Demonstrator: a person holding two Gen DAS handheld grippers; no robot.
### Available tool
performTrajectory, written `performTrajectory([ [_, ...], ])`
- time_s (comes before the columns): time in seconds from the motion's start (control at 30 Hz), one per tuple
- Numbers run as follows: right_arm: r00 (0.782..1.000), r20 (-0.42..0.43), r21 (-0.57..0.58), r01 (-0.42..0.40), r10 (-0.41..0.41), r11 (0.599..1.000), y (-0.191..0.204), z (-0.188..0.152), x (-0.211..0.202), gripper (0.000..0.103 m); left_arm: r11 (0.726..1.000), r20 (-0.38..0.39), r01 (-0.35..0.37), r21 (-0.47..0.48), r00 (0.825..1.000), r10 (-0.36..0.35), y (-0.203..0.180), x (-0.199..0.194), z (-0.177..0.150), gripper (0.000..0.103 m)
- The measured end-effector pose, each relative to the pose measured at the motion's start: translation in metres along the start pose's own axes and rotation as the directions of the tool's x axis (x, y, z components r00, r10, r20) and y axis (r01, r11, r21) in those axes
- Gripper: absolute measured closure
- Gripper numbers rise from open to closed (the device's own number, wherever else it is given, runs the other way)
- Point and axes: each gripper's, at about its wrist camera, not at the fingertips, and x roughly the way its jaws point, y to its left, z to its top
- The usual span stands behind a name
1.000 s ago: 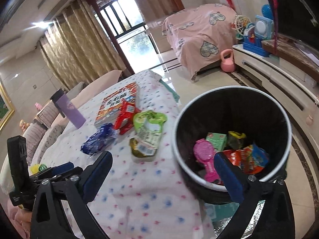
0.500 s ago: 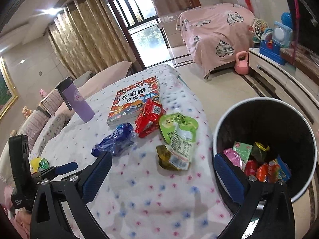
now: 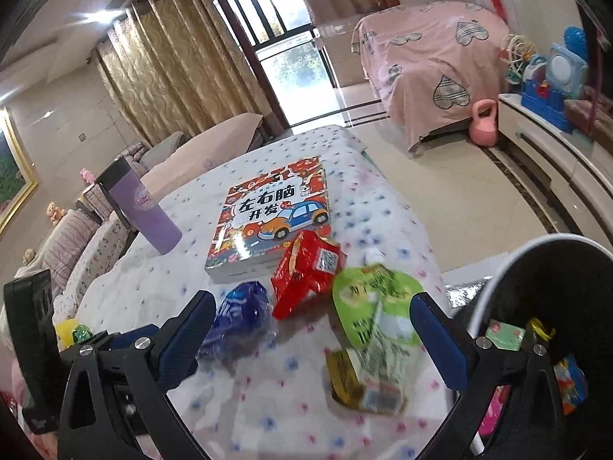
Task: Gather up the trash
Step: 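Grasp the blue Oreo wrapper with the left tool while the right tool grasps the red chip bag, then carry the blue wrapper and red bag over the bin and release both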
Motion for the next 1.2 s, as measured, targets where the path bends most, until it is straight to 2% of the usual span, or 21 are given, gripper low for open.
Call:
performTrajectory([
  [0.13, 0.999, -0.047, -0.011, -0.010, 0.009, 1.000, 0.002, 0.009, 0.028, 0.025, 1.000, -0.026, 0.004, 0.008, 1.000, -0.004, 0.000, 0.012, 0.001, 0.017],
  [0.17, 0.998, -0.057, -0.013, -0.010, 0.009, 1.000, 0.003, 0.010, 0.034, 0.028, 1.000, -0.026, 0.009, 0.007, 1.000, -0.009, 0.000, 0.013, 0.001, 0.019],
  [0.23, 0.997, -0.074, -0.013, -0.003, 0.002, 1.000, 0.003, 0.012, 0.045, 0.033, 1.000, -0.029, 0.016, 0.010, 0.999, -0.016, -0.001, 0.016, 0.000, 0.038],
  [0.3, 0.996, -0.087, -0.011, 0.000, -0.001, 1.000, 0.003, 0.012, 0.053, 0.046, 0.999, -0.038, 0.029, 0.022, 0.999, -0.028, -0.002, 0.017, -0.001, 0.056],
  [0.33, 0.996, -0.092, -0.015, 0.001, -0.003, 1.000, 0.003, 0.013, 0.055, 0.058, 0.999, -0.031, 0.029, 0.036, 0.999, -0.028, -0.004, 0.016, -0.002, 0.068],
  [0.37, 0.995, -0.099, -0.024, 0.008, -0.011, 1.000, 0.005, 0.012, 0.058, 0.071, 0.999, -0.035, 0.029, 0.044, 0.999, -0.028, -0.005, 0.016, -0.003, 0.072],
  [0.4, 0.995, -0.102, -0.028, 0.010, -0.013, 1.000, 0.006, 0.011, 0.058, 0.075, 0.998, -0.033, 0.034, 0.047, 0.999, -0.033, -0.005, 0.014, -0.004, 0.074],
  [0.6, 0.998, -0.067, -0.030, -0.005, 0.003, 1.000, 0.010, 0.007, 0.040, 0.078, 0.998, 0.008, 0.043, 0.040, 0.999, -0.043, -0.004, -0.006, -0.007, 0.078],
  [0.83, 0.999, -0.010, -0.022, -0.033, 0.033, 0.999, 0.015, 0.001, -0.001, 0.079, 0.999, 0.044, 0.044, 0.017, 0.998, -0.044, -0.004, -0.032, -0.012, 0.078],
  [1.2, 0.997, 0.064, 0.007, -0.048, 0.047, 0.999, 0.011, -0.026, -0.070, 0.079, 0.993, 0.069, 0.103, 0.056, 0.992, -0.107, -0.039, -0.065, -0.029, 0.078],
])
